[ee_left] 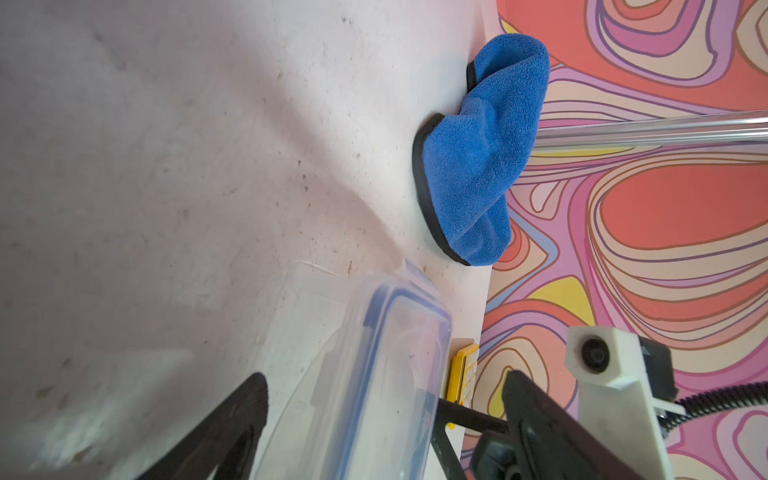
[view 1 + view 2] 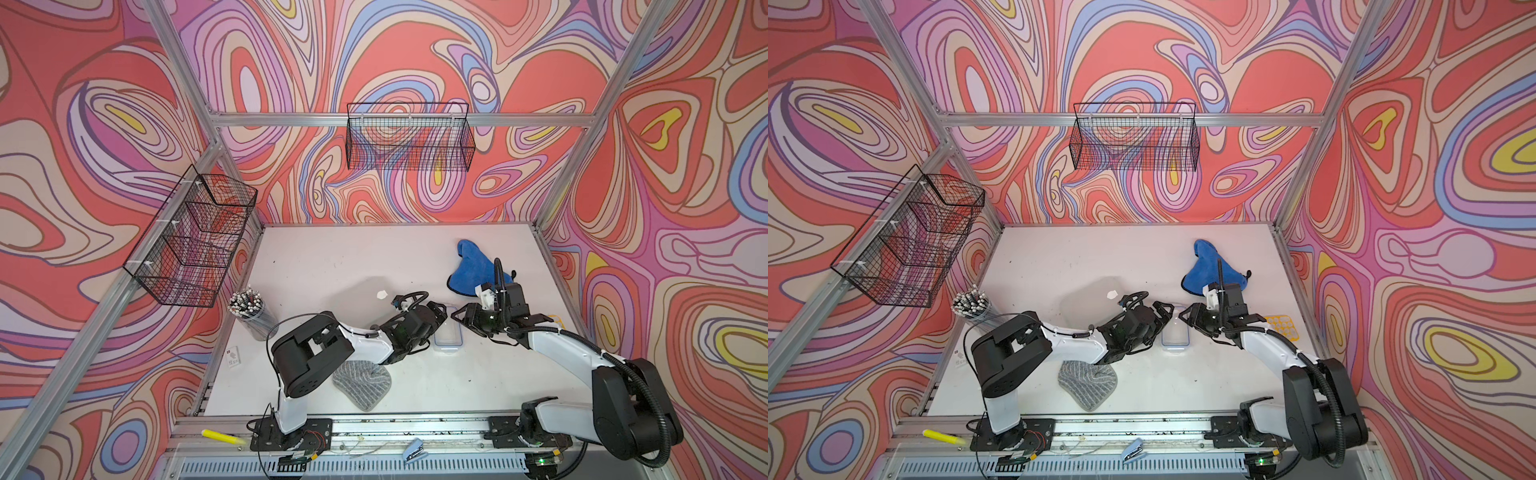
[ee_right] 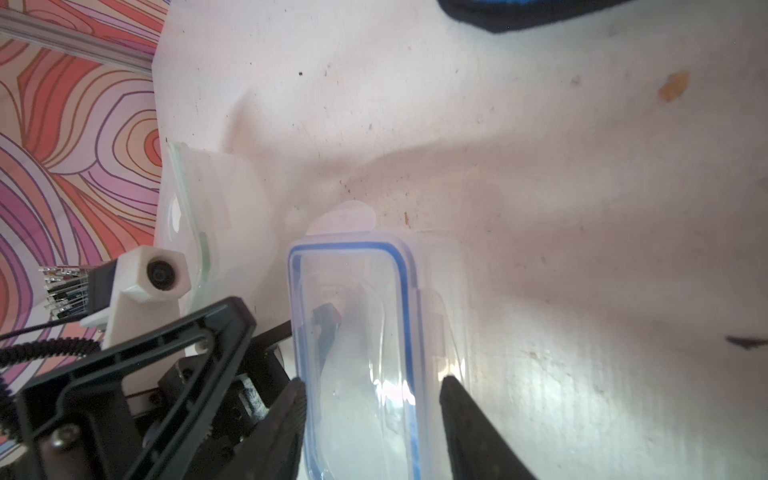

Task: Wipe the insides of the lunch boxes
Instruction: Adjust the lunch box at the center of the board, then move the lunch box to the center of the board.

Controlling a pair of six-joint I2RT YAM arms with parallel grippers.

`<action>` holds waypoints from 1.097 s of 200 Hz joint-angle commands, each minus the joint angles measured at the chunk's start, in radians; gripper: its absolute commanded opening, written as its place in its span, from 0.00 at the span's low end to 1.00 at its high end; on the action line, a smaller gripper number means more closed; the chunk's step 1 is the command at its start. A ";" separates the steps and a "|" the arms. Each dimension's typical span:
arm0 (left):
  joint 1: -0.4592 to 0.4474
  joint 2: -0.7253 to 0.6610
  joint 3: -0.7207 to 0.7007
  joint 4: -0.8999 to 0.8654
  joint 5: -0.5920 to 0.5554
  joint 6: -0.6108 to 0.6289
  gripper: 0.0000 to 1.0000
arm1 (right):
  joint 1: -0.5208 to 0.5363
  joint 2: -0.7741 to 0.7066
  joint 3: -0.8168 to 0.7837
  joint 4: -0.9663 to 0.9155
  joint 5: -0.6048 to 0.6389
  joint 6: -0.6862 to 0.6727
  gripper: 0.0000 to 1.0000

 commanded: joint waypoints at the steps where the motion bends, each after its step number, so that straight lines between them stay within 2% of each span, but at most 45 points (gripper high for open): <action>1: 0.008 -0.010 0.012 -0.040 -0.002 0.039 0.91 | -0.002 0.022 0.002 0.086 0.010 0.067 0.54; 27: 0.023 -0.043 -0.007 -0.058 0.003 0.056 0.90 | -0.002 0.033 0.027 0.077 0.019 0.064 0.55; 64: 0.018 -0.106 -0.055 -0.109 0.025 0.072 0.90 | -0.004 -0.061 -0.009 -0.002 0.092 0.044 0.61; 110: -0.019 -0.107 0.011 -0.227 0.072 0.116 0.91 | -0.004 -0.164 -0.130 0.057 0.044 0.132 0.62; 145: -0.025 -0.098 0.002 -0.221 0.093 0.102 0.90 | -0.004 -0.213 -0.208 0.083 0.025 0.172 0.60; 219: -0.021 -0.021 0.039 -0.121 0.123 0.107 0.73 | 0.001 -0.135 -0.238 0.266 -0.033 0.262 0.51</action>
